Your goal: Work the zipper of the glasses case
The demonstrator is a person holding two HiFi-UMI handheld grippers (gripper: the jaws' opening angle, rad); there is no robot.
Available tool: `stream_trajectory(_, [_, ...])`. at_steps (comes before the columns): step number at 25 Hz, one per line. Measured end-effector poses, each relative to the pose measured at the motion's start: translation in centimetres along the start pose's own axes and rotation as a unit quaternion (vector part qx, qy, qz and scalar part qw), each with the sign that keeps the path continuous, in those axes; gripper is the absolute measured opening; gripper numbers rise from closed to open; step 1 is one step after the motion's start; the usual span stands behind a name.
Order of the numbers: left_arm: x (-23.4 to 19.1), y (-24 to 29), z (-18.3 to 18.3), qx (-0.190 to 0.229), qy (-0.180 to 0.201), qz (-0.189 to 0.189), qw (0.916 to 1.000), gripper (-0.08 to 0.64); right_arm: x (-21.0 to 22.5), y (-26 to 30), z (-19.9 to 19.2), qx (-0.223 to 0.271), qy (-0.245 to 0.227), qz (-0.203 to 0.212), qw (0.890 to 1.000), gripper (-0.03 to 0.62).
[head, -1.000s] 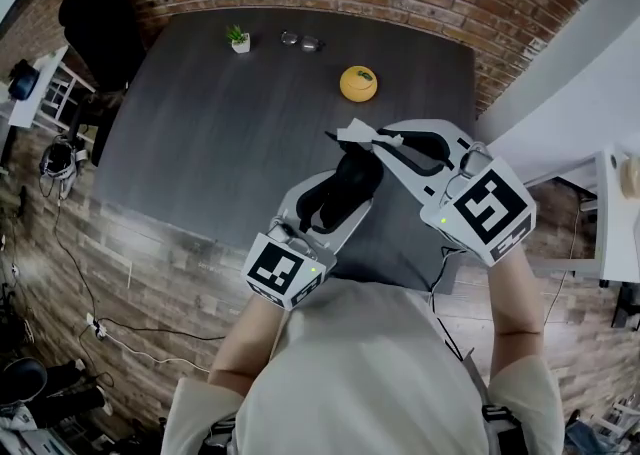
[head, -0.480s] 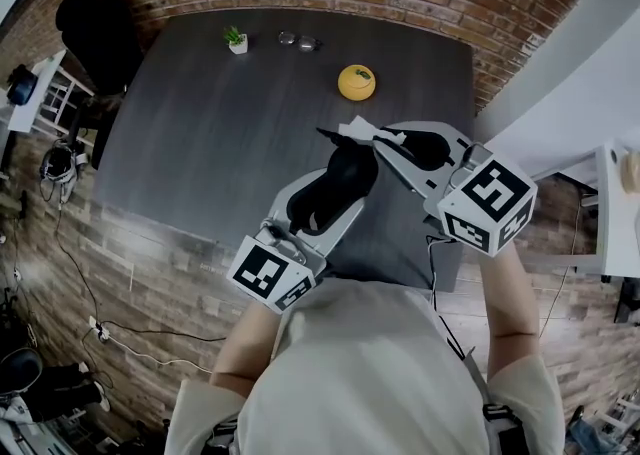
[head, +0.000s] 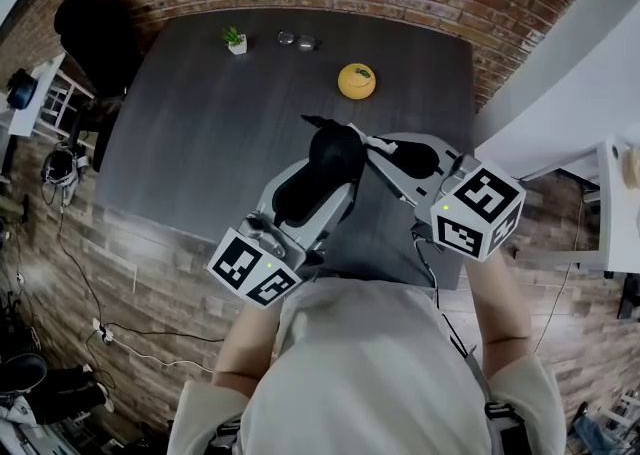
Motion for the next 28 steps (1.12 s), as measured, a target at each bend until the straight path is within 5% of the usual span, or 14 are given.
stream_trajectory(6, [-0.7, -0.3, 1.0, 0.025, -0.028, -0.006, 0.9993, 0.213, -0.7, 0.3, -0.4, 0.013, 0.054, 0.012, 0.998, 0.040])
stream_trajectory(10, [-1.1, -0.1, 1.3, 0.033, -0.037, -0.019, 0.9986, 0.213, -1.3, 0.5, -1.4, 0.020, 0.050, -0.001, 0.999, 0.040])
stream_trajectory(14, [-1.8, -1.0, 0.9, 0.052, -0.089, -0.038, 0.9940, 0.219, -1.3, -0.1, -0.8, 0.034, 0.061, 0.020, 0.997, 0.041])
stream_trajectory(20, [-1.9, -1.5, 1.3, 0.090, -0.136, -0.037, 0.9859, 0.215, -1.3, -0.3, -1.0, 0.079, 0.146, 0.050, 0.985, 0.040])
stream_trajectory(28, [-3.2, -2.0, 2.8, 0.144, -0.175, -0.029, 0.9735, 0.213, -4.2, 0.6, -2.1, 0.082, 0.120, 0.034, 0.989, 0.035])
Point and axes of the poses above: the fingertips, and each gripper's own axes: y forward along the fingers, x to its right, z out of its top, the point moved 8 cm from there along -y, backward along the fingers, and after that the axes turned 2 degrees about -z, right-handed, at the moved point
